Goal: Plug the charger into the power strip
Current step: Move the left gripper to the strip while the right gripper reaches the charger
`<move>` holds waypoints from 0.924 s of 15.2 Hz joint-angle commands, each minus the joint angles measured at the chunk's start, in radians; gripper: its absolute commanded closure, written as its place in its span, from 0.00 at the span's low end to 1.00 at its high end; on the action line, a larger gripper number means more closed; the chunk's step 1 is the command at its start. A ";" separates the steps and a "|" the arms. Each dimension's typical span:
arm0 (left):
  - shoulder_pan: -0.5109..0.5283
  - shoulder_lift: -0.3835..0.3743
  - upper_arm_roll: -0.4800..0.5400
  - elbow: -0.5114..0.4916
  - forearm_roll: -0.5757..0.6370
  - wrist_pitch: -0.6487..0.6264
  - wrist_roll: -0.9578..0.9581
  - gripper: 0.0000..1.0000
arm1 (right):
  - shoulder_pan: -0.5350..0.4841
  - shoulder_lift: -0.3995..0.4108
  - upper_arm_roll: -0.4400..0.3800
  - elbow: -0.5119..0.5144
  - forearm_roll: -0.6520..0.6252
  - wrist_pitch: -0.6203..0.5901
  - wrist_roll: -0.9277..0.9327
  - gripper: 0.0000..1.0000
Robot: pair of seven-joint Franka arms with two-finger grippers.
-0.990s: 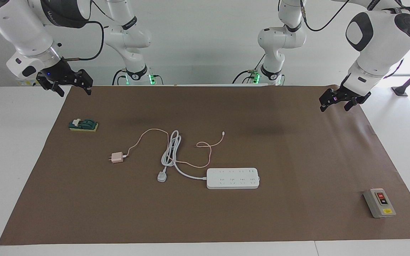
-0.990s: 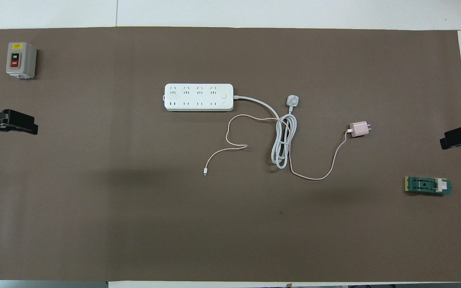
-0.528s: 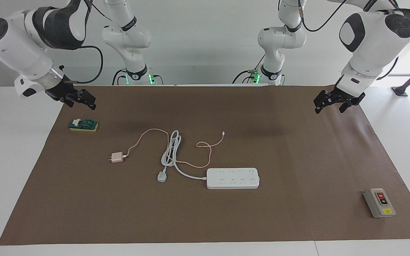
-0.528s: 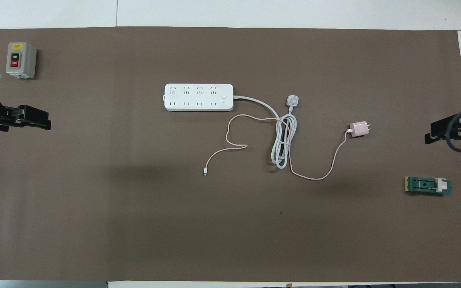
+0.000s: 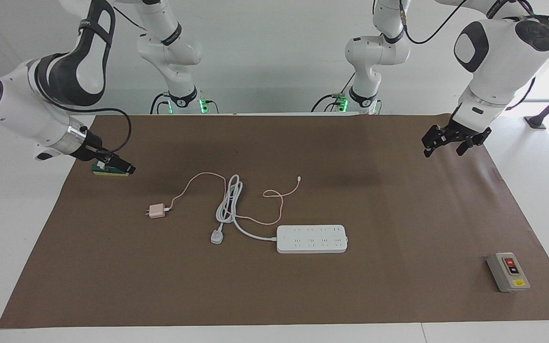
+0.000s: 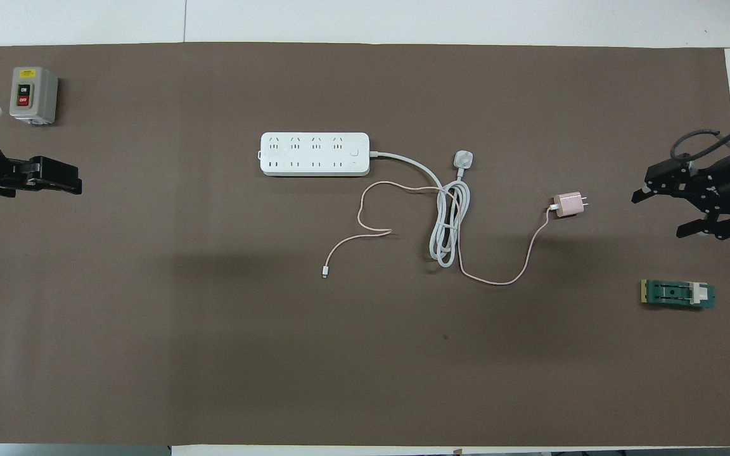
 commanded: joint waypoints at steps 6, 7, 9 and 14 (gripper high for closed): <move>-0.044 0.071 -0.005 0.100 -0.008 -0.105 -0.050 0.00 | -0.052 0.203 -0.005 0.033 0.209 0.023 0.123 0.00; -0.044 0.063 -0.022 0.099 -0.016 -0.111 -0.048 0.00 | -0.052 0.219 -0.005 0.034 0.226 0.025 0.124 0.00; -0.044 0.057 -0.053 0.100 -0.031 -0.125 -0.047 0.00 | -0.054 0.274 -0.010 0.069 0.261 0.031 0.126 0.00; -0.011 0.075 -0.042 0.074 -0.354 -0.136 0.036 0.00 | -0.060 0.426 -0.016 0.191 0.330 -0.006 0.132 0.00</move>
